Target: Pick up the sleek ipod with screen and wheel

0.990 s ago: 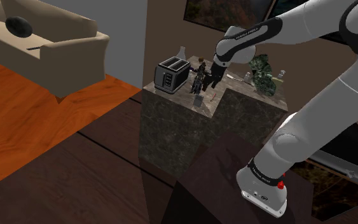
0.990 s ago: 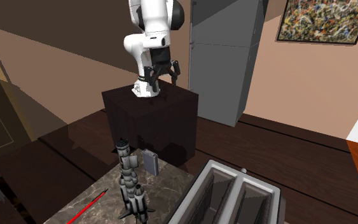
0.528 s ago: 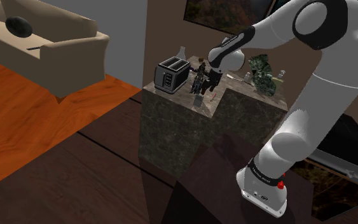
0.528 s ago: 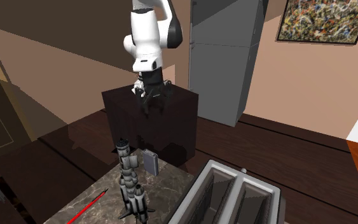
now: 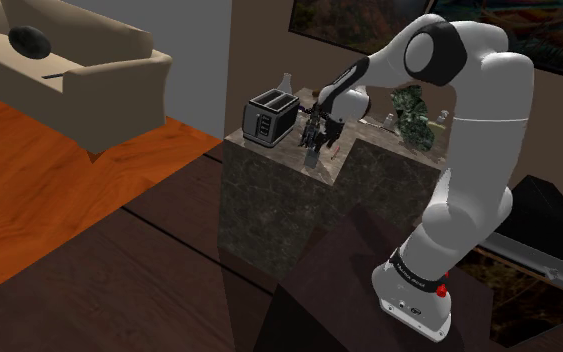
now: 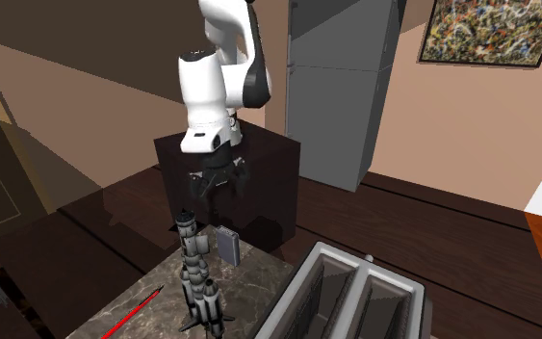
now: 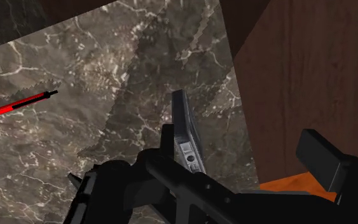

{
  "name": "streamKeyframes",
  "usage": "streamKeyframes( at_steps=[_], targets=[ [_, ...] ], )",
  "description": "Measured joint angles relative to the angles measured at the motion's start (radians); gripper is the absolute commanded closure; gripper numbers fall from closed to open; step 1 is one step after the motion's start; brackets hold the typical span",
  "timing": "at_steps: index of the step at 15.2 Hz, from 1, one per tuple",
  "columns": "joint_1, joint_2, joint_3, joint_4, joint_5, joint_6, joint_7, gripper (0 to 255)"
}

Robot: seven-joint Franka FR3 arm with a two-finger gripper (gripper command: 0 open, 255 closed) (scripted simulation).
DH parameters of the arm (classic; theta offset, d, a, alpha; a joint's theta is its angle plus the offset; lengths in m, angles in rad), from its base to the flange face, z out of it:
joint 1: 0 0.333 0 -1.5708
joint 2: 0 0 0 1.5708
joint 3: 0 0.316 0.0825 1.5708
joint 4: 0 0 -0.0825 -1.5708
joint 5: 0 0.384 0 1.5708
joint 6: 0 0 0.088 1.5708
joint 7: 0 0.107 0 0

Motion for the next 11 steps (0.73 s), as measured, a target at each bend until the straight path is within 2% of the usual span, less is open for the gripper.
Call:
streamKeyframes(
  at_steps=[3, 11],
  targets=[
    [-0.050, 0.112, 0.022, 0.108, 0.035, -0.001, -0.042, 0],
    [-0.089, 0.219, 0.063, 0.148, 0.082, 0.064, -0.083, 0]
  ],
)
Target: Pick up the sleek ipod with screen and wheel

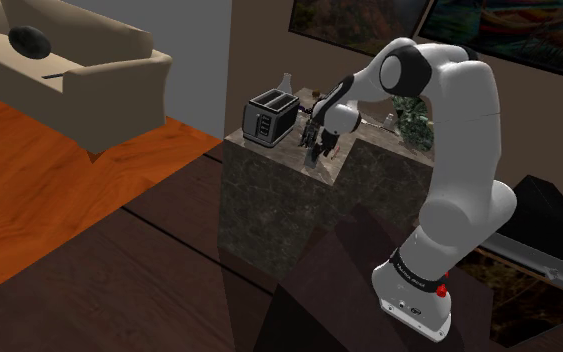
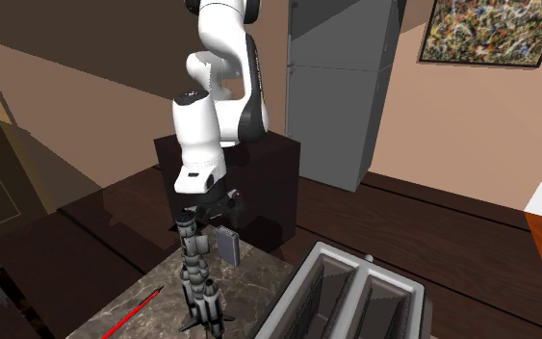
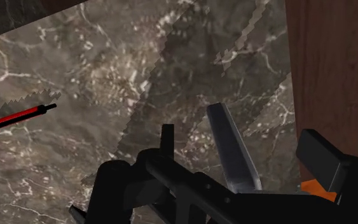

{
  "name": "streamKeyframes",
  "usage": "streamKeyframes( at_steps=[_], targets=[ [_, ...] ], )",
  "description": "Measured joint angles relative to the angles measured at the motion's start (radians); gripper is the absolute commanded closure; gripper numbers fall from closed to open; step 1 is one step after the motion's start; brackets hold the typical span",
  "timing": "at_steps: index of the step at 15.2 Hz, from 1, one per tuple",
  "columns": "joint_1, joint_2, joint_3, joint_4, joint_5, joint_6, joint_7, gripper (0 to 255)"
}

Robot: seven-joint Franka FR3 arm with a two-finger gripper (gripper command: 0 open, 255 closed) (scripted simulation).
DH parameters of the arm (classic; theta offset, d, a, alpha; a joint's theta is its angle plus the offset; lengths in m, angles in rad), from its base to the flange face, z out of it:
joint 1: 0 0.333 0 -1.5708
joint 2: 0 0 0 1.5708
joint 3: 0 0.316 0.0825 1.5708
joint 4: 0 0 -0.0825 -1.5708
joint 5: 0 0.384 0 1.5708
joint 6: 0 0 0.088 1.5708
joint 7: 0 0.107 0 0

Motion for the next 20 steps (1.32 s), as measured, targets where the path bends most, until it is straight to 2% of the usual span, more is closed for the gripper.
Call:
streamKeyframes(
  at_steps=[1, 11, 20],
  targets=[
    [-0.001, 0.003, 0.002, -0.001, 0.002, 0.005, -0.002, 255],
    [-0.004, 0.006, 0.003, -0.003, 0.005, 0.009, -0.005, 255],
    [0.025, -0.077, -0.034, -0.017, -0.037, -0.059, 0.030, 255]
  ],
)
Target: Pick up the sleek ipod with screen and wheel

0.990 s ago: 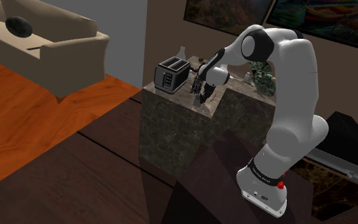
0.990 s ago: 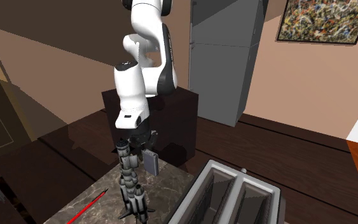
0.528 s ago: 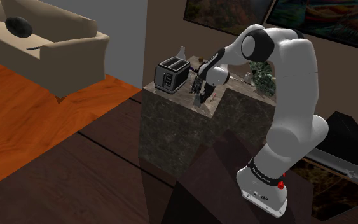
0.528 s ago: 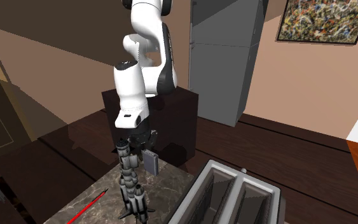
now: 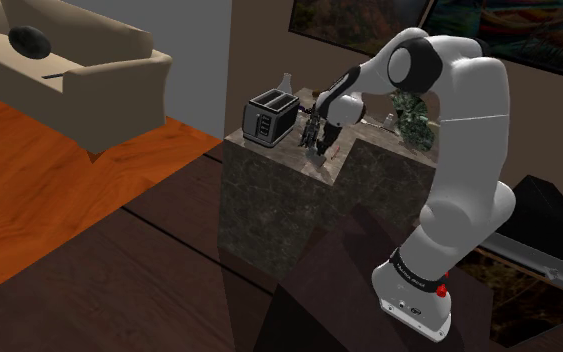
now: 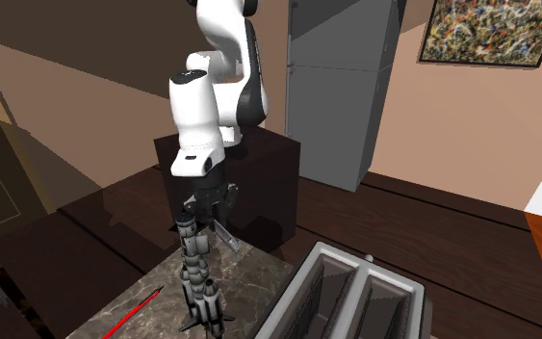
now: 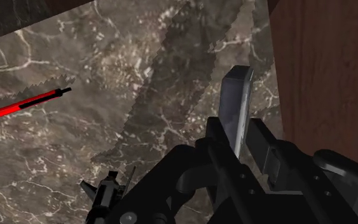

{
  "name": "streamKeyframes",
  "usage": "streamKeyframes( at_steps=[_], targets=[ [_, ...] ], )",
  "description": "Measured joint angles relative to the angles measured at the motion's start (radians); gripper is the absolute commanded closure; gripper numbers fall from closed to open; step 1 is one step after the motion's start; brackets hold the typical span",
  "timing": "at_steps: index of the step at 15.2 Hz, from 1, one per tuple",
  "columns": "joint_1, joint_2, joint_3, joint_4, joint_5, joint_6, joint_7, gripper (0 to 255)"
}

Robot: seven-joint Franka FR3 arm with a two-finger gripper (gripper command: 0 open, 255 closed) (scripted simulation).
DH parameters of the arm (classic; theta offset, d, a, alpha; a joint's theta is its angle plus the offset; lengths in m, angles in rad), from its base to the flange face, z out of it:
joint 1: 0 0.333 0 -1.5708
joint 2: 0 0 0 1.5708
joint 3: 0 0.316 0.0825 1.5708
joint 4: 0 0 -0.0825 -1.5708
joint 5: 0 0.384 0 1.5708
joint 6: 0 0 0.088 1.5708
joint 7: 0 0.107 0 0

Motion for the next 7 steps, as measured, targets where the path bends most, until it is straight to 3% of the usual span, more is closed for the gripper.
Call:
streamKeyframes(
  at_steps=[7],
  targets=[
    [0.019, -0.066, -0.028, -0.005, -0.036, -0.059, 0.026, 255]
  ],
)
